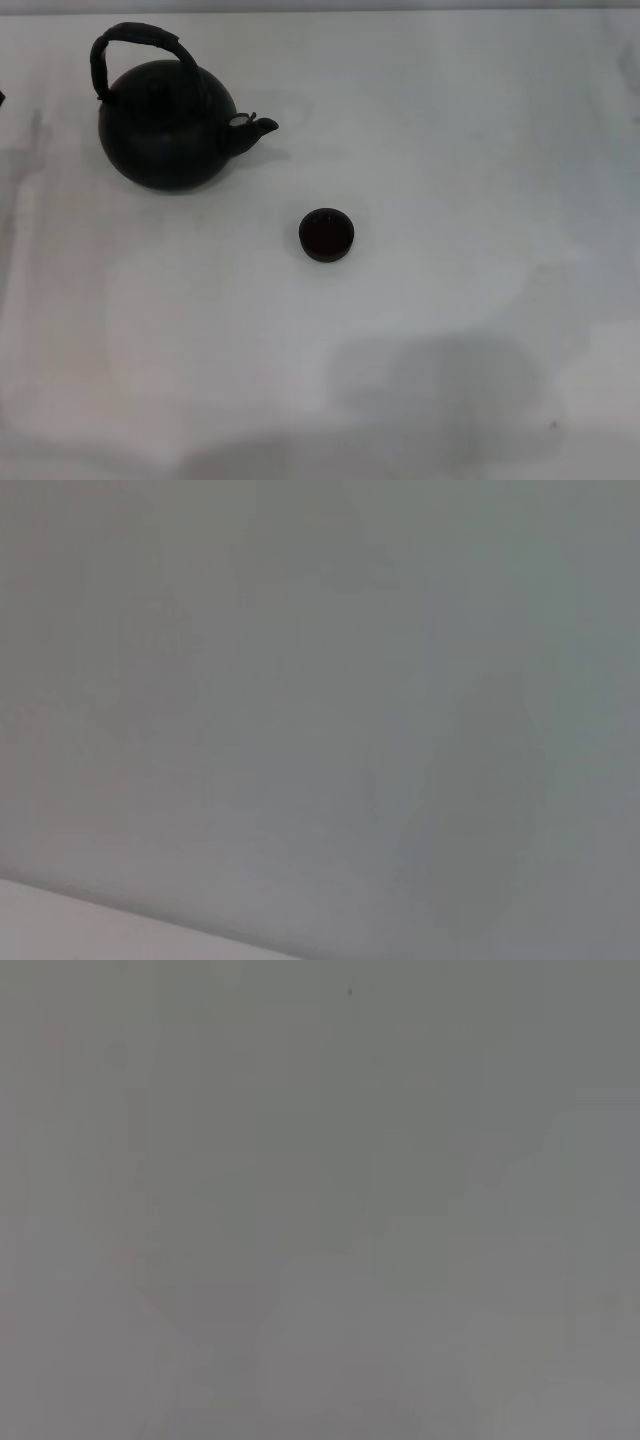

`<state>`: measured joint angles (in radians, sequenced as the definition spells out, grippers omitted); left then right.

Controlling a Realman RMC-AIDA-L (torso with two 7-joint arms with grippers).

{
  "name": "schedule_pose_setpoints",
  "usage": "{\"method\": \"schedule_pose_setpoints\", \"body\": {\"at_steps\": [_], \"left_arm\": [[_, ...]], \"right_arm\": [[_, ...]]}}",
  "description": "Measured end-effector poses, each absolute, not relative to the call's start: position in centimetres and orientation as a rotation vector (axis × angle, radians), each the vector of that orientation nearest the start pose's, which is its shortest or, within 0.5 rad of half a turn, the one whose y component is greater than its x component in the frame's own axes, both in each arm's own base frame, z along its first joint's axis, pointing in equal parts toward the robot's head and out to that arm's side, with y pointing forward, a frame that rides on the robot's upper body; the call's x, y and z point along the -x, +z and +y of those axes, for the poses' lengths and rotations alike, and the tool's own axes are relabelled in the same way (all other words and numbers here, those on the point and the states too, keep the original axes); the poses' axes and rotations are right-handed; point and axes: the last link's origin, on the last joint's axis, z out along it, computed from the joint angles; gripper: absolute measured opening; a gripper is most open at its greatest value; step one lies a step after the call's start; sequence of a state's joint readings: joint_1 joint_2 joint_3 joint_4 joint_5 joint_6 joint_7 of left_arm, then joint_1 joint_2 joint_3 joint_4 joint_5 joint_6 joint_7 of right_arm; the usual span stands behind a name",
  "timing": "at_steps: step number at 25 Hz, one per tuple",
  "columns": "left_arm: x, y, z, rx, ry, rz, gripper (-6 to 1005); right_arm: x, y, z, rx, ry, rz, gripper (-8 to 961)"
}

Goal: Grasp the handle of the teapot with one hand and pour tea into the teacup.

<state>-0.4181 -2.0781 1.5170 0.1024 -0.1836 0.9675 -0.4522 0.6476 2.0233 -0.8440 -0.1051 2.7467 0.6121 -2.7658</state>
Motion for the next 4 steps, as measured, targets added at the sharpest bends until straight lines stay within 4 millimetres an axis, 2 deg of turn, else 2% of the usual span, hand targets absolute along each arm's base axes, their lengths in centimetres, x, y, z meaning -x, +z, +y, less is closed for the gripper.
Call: {"method": "schedule_pose_setpoints", "body": {"at_steps": [4], "left_arm": [[37.98, 0.75, 33.00, 1.409, -0.684, -0.906, 790]], "right_arm": [[-36.56, 3.38, 40.80, 1.432, 0.463, 0.929, 828]]}}
